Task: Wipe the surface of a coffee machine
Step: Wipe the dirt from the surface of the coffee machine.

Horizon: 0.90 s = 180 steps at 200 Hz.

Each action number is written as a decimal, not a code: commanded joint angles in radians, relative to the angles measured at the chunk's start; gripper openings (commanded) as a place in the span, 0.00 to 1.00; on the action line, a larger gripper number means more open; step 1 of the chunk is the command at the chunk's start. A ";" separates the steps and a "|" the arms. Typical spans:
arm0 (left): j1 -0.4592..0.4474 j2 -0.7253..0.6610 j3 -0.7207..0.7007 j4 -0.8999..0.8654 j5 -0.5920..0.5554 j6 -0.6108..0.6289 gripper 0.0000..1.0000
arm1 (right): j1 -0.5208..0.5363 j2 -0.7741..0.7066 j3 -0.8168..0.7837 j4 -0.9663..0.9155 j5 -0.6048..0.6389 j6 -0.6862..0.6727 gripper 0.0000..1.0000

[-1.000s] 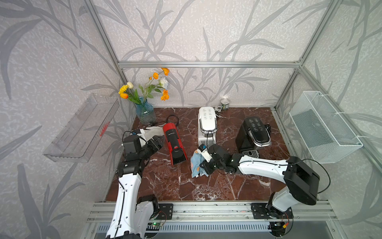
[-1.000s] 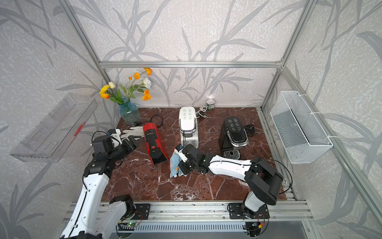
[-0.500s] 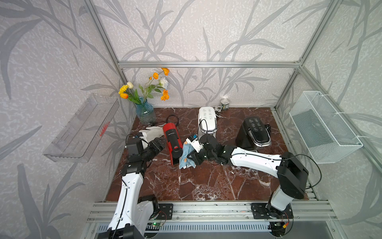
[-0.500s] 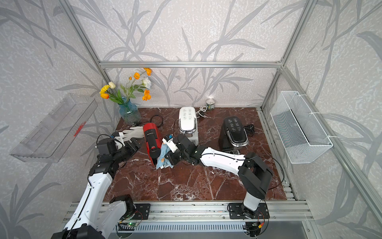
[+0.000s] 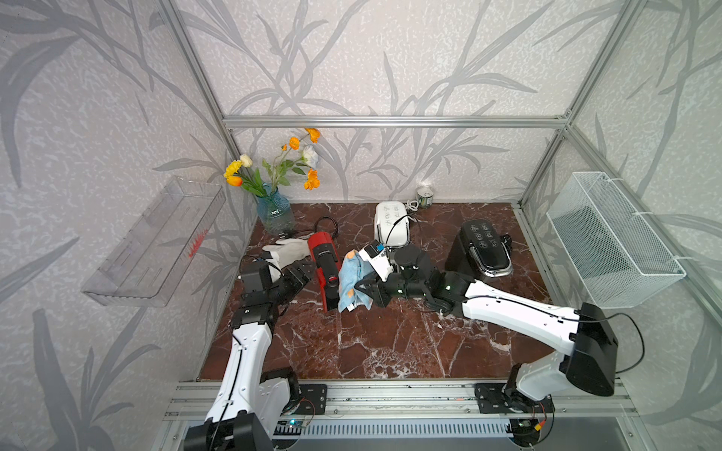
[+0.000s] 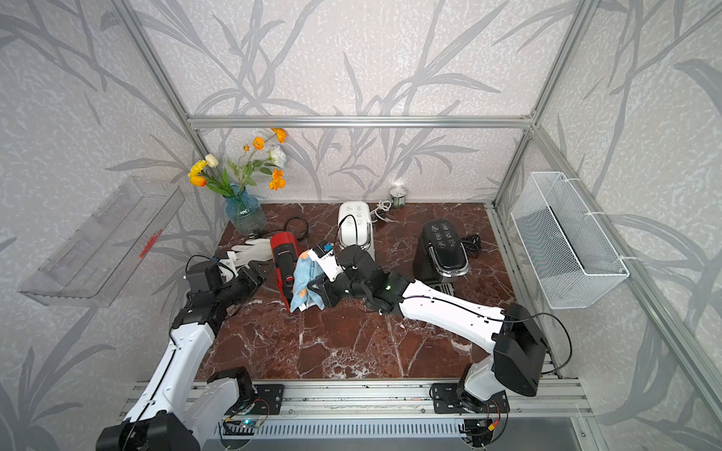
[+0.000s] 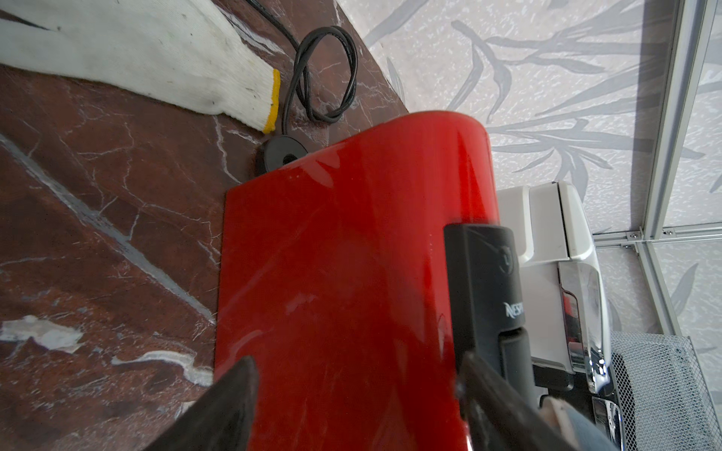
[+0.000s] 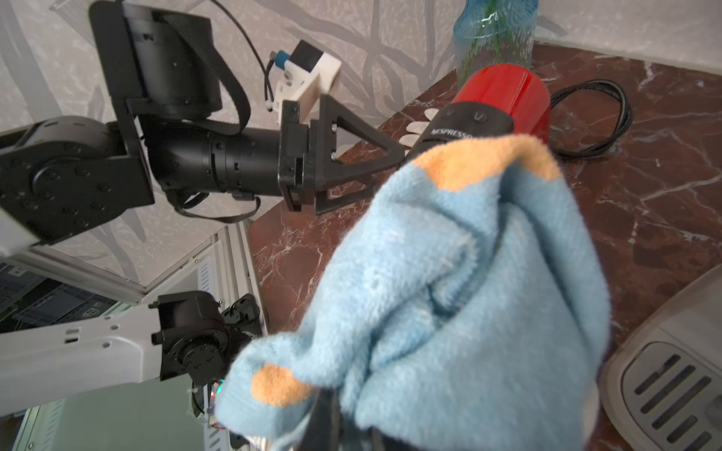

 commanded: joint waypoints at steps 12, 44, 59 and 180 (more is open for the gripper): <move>-0.005 0.027 -0.024 0.067 0.046 -0.014 0.80 | 0.062 0.024 -0.129 0.039 0.013 0.064 0.00; -0.013 0.039 -0.028 0.074 0.052 -0.015 0.80 | 0.096 0.130 -0.165 0.160 0.009 0.120 0.00; -0.015 0.036 -0.030 0.069 0.050 -0.011 0.80 | 0.106 0.193 -0.160 0.242 0.009 0.148 0.00; -0.043 0.012 -0.049 0.059 0.049 -0.019 0.80 | 0.120 0.426 -0.142 0.861 0.326 0.063 0.00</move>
